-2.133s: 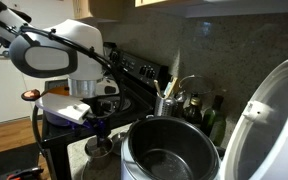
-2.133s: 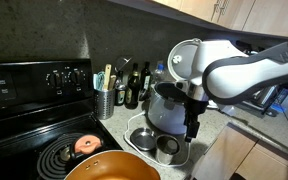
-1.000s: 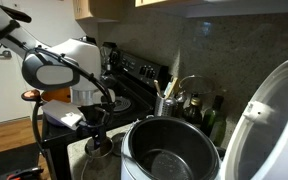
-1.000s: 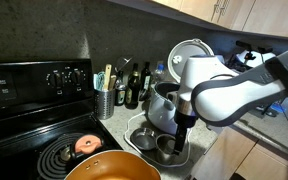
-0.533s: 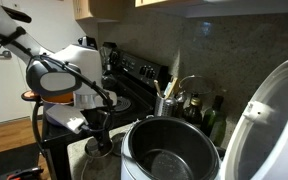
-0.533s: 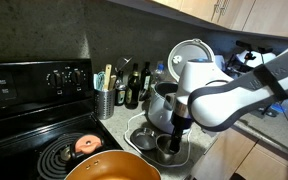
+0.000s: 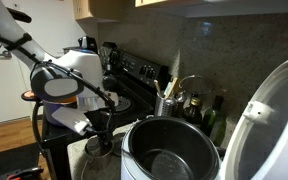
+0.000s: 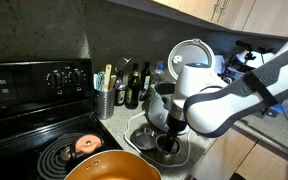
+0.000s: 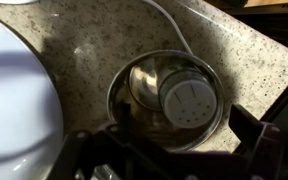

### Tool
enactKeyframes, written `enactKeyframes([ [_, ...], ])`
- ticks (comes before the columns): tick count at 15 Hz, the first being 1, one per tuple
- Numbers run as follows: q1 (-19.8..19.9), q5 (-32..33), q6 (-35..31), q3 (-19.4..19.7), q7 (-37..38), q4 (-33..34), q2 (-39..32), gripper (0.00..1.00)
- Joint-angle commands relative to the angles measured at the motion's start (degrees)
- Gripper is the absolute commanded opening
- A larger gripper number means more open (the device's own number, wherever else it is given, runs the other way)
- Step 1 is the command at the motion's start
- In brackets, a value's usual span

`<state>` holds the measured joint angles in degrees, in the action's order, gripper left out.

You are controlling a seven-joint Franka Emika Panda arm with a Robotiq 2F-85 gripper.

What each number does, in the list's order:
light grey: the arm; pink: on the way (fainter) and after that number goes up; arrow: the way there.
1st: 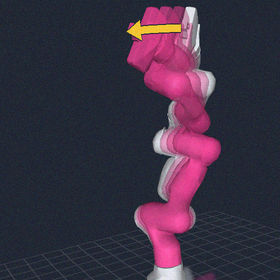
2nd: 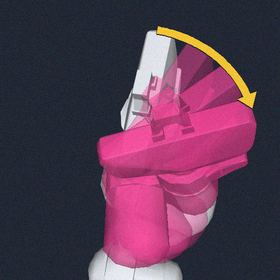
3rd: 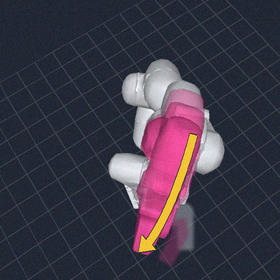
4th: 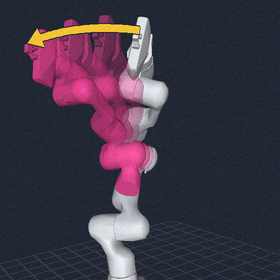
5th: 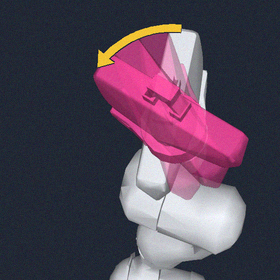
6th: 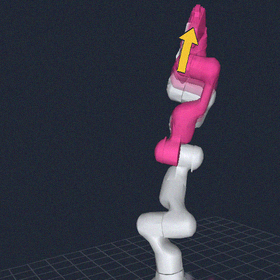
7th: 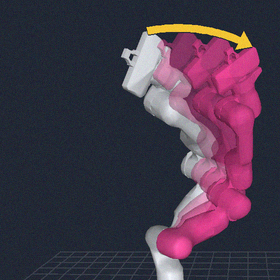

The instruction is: Remove the jar from the silver pot and put it inside the rice cooker

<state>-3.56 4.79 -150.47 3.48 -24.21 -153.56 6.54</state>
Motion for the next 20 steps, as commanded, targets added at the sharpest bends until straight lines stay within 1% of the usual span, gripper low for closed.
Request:
enactKeyframes([
  [1,0.48,-0.53,-1.35,-1.19,1.99,0.33,-0.27,0.72],
  [2,0.62,-0.19,-1.24,-1.26,2.59,0.33,-0.13,0.66],
  [5,0.86,0.30,-0.69,-1.50,4.46,0.62,0.32,0.41],
  [7,1.11,0.77,-0.32,-1.63,5.76,0.71,0.66,0.27],
  [10,1.70,2.19,0.34,-1.75,7.59,0.85,0.83,0.03],
  [11,1.92,2.73,0.74,-1.79,8.20,0.95,0.77,0.01],
  [12,2.11,3.21,1.24,-1.82,8.90,1.09,0.72,0.39],
  [13,2.23,3.59,1.50,-1.85,9.65,1.16,0.75,0.34],
  [14,2.36,3.95,2.04,-1.89,10.31,1.28,0.98,0.36],
  [16,2.51,4.60,3.10,-1.94,11.53,1.46,1.38,0.47],
  [17,2.60,4.88,3.81,-1.97,11.96,1.63,1.62,0.56],
  [20,2.78,5.96,6.68,-2.19,14.31,2.24,2.47,0.78],
])
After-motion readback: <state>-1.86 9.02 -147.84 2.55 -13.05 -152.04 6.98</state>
